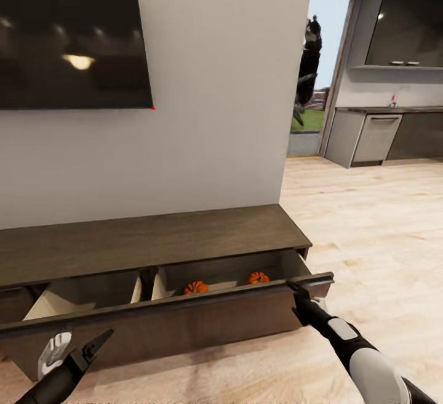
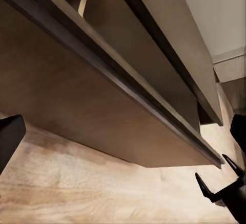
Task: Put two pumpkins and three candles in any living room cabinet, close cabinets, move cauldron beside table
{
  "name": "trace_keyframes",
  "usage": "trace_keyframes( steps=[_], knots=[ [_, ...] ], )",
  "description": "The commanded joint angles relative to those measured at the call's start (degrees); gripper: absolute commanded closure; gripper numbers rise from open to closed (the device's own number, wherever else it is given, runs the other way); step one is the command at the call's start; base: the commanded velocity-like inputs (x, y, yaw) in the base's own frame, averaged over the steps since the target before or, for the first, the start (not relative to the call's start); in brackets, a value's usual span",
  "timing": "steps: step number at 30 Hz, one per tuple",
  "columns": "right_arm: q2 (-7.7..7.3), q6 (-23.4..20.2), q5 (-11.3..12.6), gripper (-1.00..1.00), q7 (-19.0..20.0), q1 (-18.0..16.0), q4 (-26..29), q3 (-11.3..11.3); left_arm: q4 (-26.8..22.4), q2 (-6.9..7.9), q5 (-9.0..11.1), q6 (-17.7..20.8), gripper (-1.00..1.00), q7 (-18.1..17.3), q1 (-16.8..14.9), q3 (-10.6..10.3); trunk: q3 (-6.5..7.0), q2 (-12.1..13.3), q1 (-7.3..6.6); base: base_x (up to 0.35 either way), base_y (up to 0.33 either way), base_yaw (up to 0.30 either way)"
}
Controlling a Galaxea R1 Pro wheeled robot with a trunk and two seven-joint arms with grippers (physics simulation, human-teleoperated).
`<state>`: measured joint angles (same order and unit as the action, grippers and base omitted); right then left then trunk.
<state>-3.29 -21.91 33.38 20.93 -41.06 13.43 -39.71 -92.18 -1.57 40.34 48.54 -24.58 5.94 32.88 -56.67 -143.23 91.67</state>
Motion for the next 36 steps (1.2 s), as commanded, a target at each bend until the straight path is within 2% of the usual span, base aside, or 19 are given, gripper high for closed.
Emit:
trace_keyframes(
  steps=[1, 3, 5, 9, 11, 14, 16, 18, 23, 31, 34, 36],
  knots=[
    [0.04, 0.1, 0.1, -1.00, 0.1, 0.0, -0.2, 0.0, 0.0, 0.01, 0.0, 0.0, -1.00, -0.1, 0.0, 0.1, -0.23, 0.0, 0.03, 0.000, 0.000, 0.000],
    [-0.02, 0.3, 0.3, -1.00, 1.3, -0.1, -0.4, 0.0, 0.2, 0.03, -0.2, 0.0, -1.00, 0.0, 0.3, 0.5, -0.67, -0.1, 0.08, 0.000, 0.000, 0.000],
    [-0.37, 0.3, 0.4, -1.00, 4.7, -0.3, -0.5, 0.0, 0.4, -0.07, -0.3, 0.0, -1.00, 0.2, 0.8, 0.6, -1.11, -0.1, 0.13, 0.000, 0.000, 0.000],
    [-0.57, 0.0, 0.3, -1.00, 7.3, -1.1, -0.5, 0.1, 0.7, -0.27, -0.4, 0.0, -1.00, 0.3, 1.8, 0.7, -2.00, -0.1, 0.24, 0.000, 0.000, 0.000],
    [-0.63, -0.2, 0.3, -1.00, 8.5, -1.3, -0.5, 0.1, 0.8, -0.35, -0.1, -0.1, -1.00, 0.3, 3.4, 0.9, -2.44, -0.2, 0.29, 0.000, 0.000, 0.000],
    [-0.75, -0.3, 0.3, -1.00, 11.0, -1.4, -0.5, 0.1, 1.1, -0.37, 1.3, -0.1, -1.00, 0.2, 5.0, 4.9, -3.11, -0.2, 0.37, 0.000, 0.000, 0.000],
    [-0.92, -0.3, 0.3, -1.00, 11.5, -1.4, -0.5, 0.1, 1.5, -0.39, 2.2, -0.1, -1.00, 0.3, 5.3, 6.3, -3.55, -0.2, 0.42, 0.000, 0.000, 0.000],
    [-1.76, -0.4, 0.4, -1.00, 11.9, -1.4, -0.5, 0.1, 1.7, -0.65, 2.9, -0.2, -1.00, 0.4, 5.5, 7.3, -3.99, -0.3, 0.47, 0.000, 0.000, 0.000],
    [-2.77, -0.5, 0.4, -1.00, 12.1, -1.4, -0.6, 0.1, 1.9, -1.90, 3.2, -0.3, -1.00, 0.4, 6.0, 10.5, -5.10, -0.3, 0.60, 0.000, 0.000, 0.000],
    [-2.94, -0.7, 0.4, -1.00, 12.5, -1.6, -0.6, 0.1, 2.0, -2.23, 3.3, -0.4, -1.00, 0.3, 6.1, 11.4, -6.87, -0.4, 0.80, 0.000, 0.000, 0.000],
    [-2.95, -0.6, 0.3, -1.00, 16.7, -1.6, -0.6, 0.1, 2.0, -2.45, 3.4, -0.5, -1.00, 0.0, 6.7, 11.5, -7.54, -0.5, 0.88, 0.000, 0.000, 0.000],
    [-2.95, -0.6, 0.3, -1.00, 18.1, -1.6, -0.6, 0.1, 2.0, -2.46, 3.4, -0.5, -1.00, 0.1, 7.0, 11.5, -7.98, -0.5, 0.93, 0.000, 0.000, 0.000]
  ],
)
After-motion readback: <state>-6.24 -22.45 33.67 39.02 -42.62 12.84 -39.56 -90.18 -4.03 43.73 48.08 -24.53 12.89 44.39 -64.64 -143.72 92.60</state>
